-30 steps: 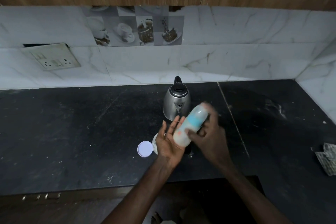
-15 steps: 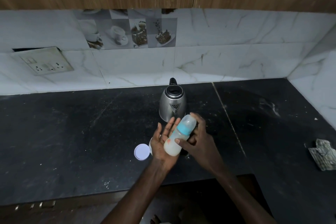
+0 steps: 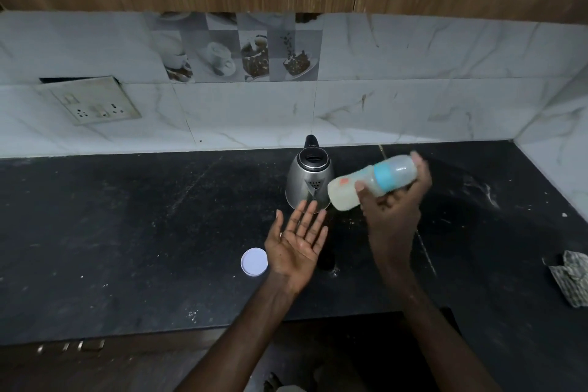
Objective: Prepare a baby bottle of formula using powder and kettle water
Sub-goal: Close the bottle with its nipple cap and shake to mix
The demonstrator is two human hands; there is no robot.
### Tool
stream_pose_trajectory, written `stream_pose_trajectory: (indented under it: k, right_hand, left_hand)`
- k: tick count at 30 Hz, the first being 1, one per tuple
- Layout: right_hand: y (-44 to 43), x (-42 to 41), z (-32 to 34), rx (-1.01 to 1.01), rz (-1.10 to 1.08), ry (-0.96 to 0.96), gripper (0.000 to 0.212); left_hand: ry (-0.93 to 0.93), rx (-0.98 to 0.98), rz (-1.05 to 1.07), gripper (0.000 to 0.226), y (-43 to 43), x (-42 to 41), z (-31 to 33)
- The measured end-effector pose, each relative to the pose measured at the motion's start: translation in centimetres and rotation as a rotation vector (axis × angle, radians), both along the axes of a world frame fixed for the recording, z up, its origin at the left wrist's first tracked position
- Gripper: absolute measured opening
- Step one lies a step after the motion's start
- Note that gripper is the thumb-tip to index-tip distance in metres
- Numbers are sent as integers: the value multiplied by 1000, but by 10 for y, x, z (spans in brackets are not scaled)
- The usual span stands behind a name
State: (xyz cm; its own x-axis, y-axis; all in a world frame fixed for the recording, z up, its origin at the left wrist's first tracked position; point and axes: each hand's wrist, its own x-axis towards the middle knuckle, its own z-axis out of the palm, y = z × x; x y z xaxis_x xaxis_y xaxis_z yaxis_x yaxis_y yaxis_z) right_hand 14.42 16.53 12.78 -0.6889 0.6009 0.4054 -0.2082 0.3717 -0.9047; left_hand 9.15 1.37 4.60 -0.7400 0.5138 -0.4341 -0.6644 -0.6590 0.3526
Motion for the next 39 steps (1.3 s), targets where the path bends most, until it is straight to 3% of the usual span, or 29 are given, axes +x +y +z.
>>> stream_pose_trajectory:
  k: [4,5,7,9,12,16,24,32,34,37,39]
  right_hand:
    - [-20,19,-20,353,291,-362,100]
    - [-16,19,-20,337,241,-334,98]
    - [-5,11,-17,84,37,-150,97]
    - [-7,9,-17,-20,13,-127,97]
    - [-23,19,-31,147,277,-376,97]
    - [-12,24,-34,154,405,-416,92]
    - [19,29,-24,227,614,-565,103]
    - [-1,27,-38,49,543,-485,100]
    - [-7,26,-33,117,495,-466,101]
    - [1,19,-8,211,373,-404,99]
    - [15,13,15,75,201,-249,98]
  left_hand:
    - [-16,-6,-3,62,0,5,-1]
    - [-8,-22,-8,61,0,5,-1]
    - [5,-54,-10,60,-1,5,1]
    - [-11,-63,1,61,2,9,5]
    - [-47,-33,-4,60,8,15,11]
    - [-90,-11,19,60,10,19,8]
    - [-146,-62,27,56,15,25,6]
    - [-149,-89,9,61,16,34,6]
    - [-127,-81,-5,60,15,33,6]
    - [-91,-103,-9,59,14,33,5]
    - [-76,-142,-8,57,13,34,5]
